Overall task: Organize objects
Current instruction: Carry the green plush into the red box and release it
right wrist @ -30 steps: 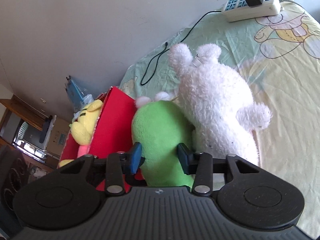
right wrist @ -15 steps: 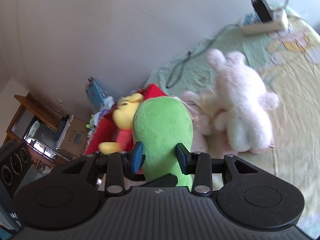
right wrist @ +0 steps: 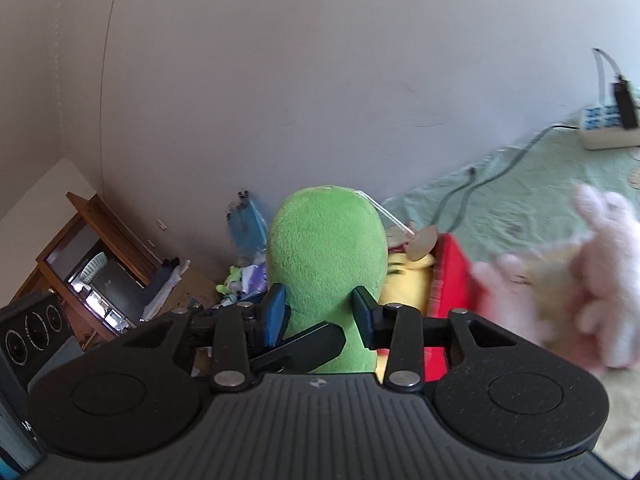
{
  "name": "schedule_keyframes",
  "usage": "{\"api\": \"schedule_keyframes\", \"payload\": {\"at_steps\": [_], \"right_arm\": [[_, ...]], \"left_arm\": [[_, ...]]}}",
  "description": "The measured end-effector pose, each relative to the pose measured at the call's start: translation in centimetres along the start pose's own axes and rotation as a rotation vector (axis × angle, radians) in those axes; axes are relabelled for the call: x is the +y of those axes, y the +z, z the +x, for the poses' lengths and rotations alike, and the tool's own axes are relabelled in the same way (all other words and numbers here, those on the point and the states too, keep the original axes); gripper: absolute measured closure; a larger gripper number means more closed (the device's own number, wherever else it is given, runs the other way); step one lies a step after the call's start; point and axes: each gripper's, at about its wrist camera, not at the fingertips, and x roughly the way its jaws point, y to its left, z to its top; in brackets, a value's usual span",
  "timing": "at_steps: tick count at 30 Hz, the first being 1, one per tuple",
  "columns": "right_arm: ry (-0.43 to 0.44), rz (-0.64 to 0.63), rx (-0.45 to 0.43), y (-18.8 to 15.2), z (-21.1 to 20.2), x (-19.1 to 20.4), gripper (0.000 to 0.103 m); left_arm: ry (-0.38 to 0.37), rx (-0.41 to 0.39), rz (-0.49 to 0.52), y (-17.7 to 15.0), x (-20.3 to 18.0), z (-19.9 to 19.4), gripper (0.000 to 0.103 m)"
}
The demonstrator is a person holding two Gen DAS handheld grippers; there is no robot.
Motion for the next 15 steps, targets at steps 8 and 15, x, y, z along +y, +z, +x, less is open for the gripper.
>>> {"api": "schedule_keyframes", "payload": {"at_steps": [8, 15], "right_arm": [[-0.037, 0.035, 0.108, -1.1, 9.4, 2.6, 0.063], [-0.123, 0.072, 0.167, -2.8, 12.8, 2.2, 0.063]], "left_arm": [[0.038, 0.062, -0.078, -1.7, 8.9, 0.2, 0.030], [0.018, 0.158, -0.123, -4.6, 12.9, 3.0, 0.030]]}}
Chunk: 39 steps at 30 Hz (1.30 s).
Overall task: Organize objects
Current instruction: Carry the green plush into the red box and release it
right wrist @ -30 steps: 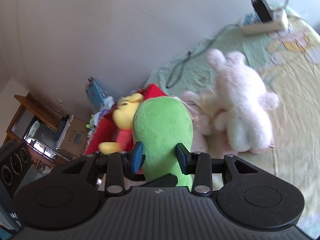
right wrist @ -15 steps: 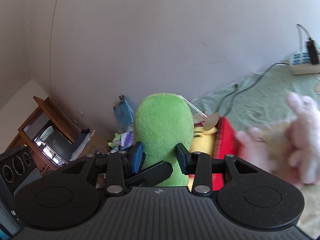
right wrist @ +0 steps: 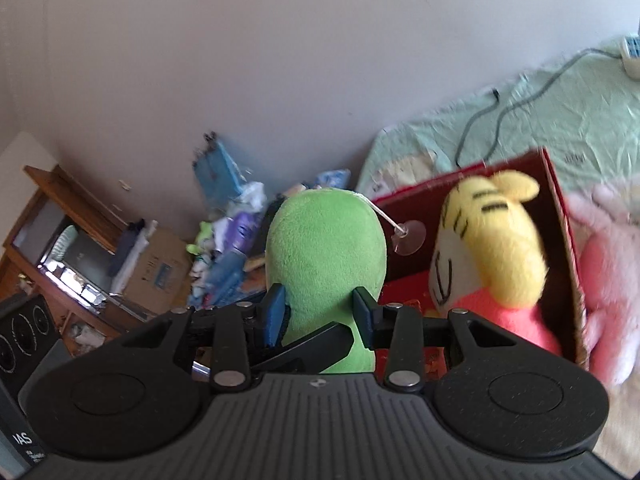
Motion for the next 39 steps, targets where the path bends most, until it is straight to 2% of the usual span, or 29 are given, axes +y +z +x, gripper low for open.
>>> {"api": "schedule_keyframes", "payload": {"at_steps": [9, 17, 31, 37, 39], "right_arm": [[-0.165, -0.017, 0.066, -0.1, 2.3, -0.3, 0.063], [-0.260, -0.074, 0.131, 0.0, 3.9, -0.5, 0.063], [-0.233, -0.036, 0.119, 0.3, 4.3, -1.9, 0.061], [-0.230, -0.013, 0.124, -0.2, 3.5, -1.8, 0.057], [-0.225, -0.002, 0.121, -0.4, 3.3, -1.9, 0.057]], "left_arm": [[-0.085, 0.111, -0.061, -0.9, 2.0, 3.9, 0.030], [-0.091, 0.208, -0.080, -1.0, 1.7, 6.5, 0.026], [-0.052, 0.279, -0.089, -1.1, 1.7, 9.6, 0.023], [-0.040, 0.306, -0.068, -1.0, 1.3, 9.7, 0.019], [-0.037, 0.323, -0.061, -1.1, 1.3, 9.7, 0.014]]}}
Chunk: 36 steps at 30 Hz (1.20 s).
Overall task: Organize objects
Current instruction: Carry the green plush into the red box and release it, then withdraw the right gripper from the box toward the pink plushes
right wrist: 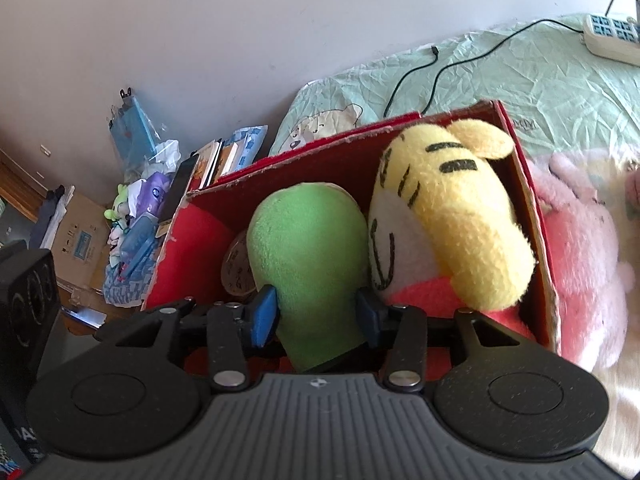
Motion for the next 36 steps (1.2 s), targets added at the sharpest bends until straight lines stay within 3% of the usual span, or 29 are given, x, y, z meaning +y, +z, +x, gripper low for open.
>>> {"api": "schedule_keyframes", "payload": {"at_steps": [3, 10, 28, 36], "right_arm": [[0.003, 0.012, -0.009, -0.1, 0.0, -0.2, 0.056], [-0.004, 0.020, -0.064, -0.6, 0.4, -0.3, 0.055], [0.059, 0.084, -0.093, -1.8, -1.0, -1.7, 0.055], [0.081, 0.130, -0.114, -2.1, -1.8, -2.3, 0.059]], "left_arm": [[0.019, 0.015, 0.016, -0.2, 0.1, -0.1, 0.009], [0.054, 0.028, 0.029, -0.4, 0.3, 0.0, 0.009], [0.100, 0.046, 0.095, -0.2, -0.4, 0.4, 0.008], [0.106, 0.062, 0.089, 0.0, -0.5, 0.6, 0.007]]}}
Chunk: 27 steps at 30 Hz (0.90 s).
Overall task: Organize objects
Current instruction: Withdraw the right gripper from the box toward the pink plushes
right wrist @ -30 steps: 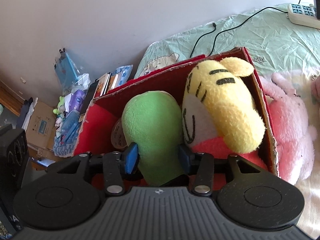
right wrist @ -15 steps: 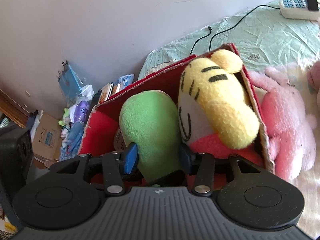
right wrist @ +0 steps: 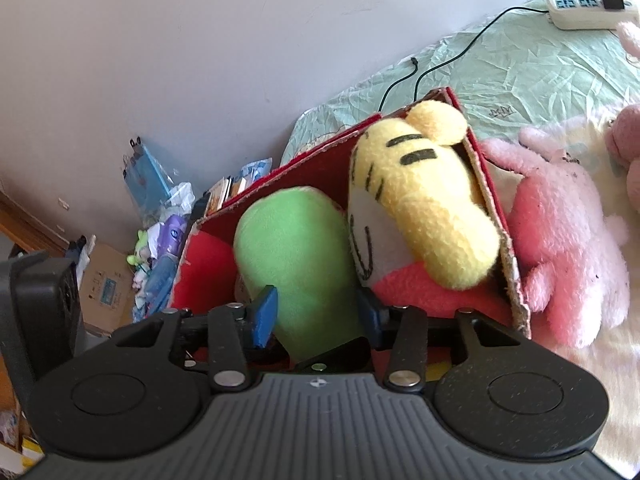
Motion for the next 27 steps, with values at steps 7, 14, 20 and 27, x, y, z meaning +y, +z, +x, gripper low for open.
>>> {"api": "schedule_keyframes", "payload": {"at_steps": [7, 14, 20, 27], "right_arm": [[0.003, 0.019, -0.021, -0.3, -0.8, 0.1, 0.059], [0.004, 0.031, -0.058, -0.7, -2.4, 0.2, 0.059], [-0.015, 0.025, -0.093, -1.2, -3.6, 0.4, 0.059], [-0.004, 0.031, -0.110, -2.0, -5.2, 0.8, 0.055]], "left_arm": [[0.051, -0.013, 0.004, 0.0, -0.8, -0.3, 0.001], [0.076, -0.010, -0.007, -0.1, -0.8, -1.0, 0.001], [0.103, -0.018, -0.015, -0.5, -0.8, -2.1, 0.001], [0.139, -0.046, -0.028, -1.3, -0.7, -4.2, 0.002]]}}
